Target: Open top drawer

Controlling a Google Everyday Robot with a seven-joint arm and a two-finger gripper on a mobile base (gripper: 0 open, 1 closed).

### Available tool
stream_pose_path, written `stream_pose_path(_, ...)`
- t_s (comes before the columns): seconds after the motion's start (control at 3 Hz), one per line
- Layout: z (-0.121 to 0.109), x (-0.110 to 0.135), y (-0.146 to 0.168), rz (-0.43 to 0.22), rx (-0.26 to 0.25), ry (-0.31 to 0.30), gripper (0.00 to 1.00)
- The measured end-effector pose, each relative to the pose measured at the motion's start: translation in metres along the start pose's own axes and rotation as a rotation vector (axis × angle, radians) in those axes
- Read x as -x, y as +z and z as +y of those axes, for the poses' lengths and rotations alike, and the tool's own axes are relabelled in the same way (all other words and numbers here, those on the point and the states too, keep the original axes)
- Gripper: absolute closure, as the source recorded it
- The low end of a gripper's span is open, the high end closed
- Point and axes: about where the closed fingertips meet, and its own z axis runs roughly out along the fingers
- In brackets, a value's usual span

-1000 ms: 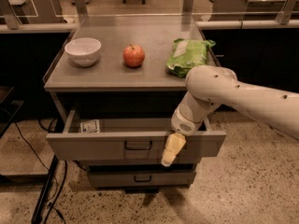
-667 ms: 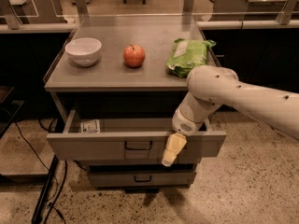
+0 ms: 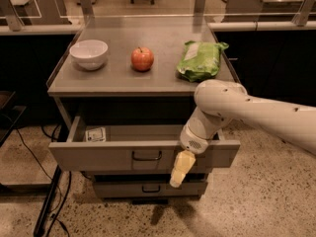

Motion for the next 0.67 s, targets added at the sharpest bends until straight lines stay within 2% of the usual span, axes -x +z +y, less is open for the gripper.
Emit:
stream_pose_path(0.33,0.001,0.002,-0.005,0.0,0.0,0.0,0.0)
stream_pose_path(0.67,0.043,-0.02,-0.023,-0.013,0.021,0.034,0.0)
